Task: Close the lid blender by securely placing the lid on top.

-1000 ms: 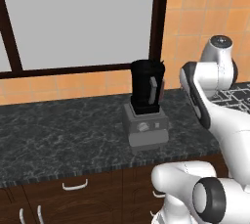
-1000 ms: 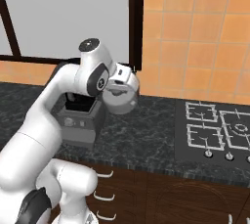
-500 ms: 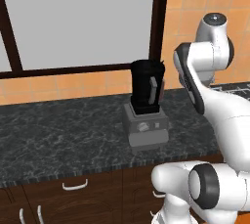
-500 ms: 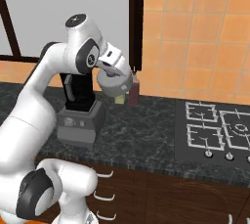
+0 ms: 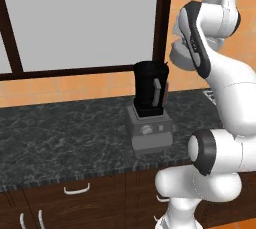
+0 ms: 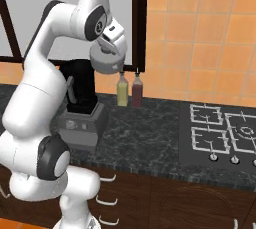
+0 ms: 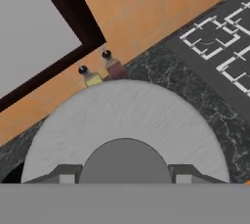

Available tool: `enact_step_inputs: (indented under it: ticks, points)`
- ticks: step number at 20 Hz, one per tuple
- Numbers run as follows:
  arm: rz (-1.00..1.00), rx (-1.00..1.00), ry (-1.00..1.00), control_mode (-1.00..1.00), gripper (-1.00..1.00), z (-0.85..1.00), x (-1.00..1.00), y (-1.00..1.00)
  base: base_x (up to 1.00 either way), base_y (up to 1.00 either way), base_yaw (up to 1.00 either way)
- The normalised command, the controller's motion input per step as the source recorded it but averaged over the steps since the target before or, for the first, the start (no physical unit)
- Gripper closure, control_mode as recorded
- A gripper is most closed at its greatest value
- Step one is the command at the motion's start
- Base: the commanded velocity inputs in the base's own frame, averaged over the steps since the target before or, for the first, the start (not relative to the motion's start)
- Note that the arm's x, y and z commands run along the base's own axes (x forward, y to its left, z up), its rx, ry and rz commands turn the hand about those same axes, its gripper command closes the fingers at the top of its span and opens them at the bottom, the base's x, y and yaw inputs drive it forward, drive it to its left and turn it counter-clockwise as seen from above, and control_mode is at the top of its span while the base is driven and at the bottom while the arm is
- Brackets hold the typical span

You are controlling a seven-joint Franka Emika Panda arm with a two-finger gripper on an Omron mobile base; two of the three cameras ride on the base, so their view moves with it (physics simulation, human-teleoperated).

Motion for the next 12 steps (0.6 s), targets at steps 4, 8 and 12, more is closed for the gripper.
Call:
enact_step_inputs:
  ticks: [4, 8, 12]
  points:
    - [0.0, 0.0, -0.05, -1.0, 1.0, -0.01, 0.15, 0.15, 0.0, 0.0, 0.0]
    - [0.0, 0.02, -0.04, -1.0, 1.0, 0.1, 0.52, 0.46, 0.0, 0.0, 0.0]
    - [0.0, 0.08, 0.0, -1.0, 1.0, 0.16, 0.57, 0.44, 0.0, 0.0, 0.0]
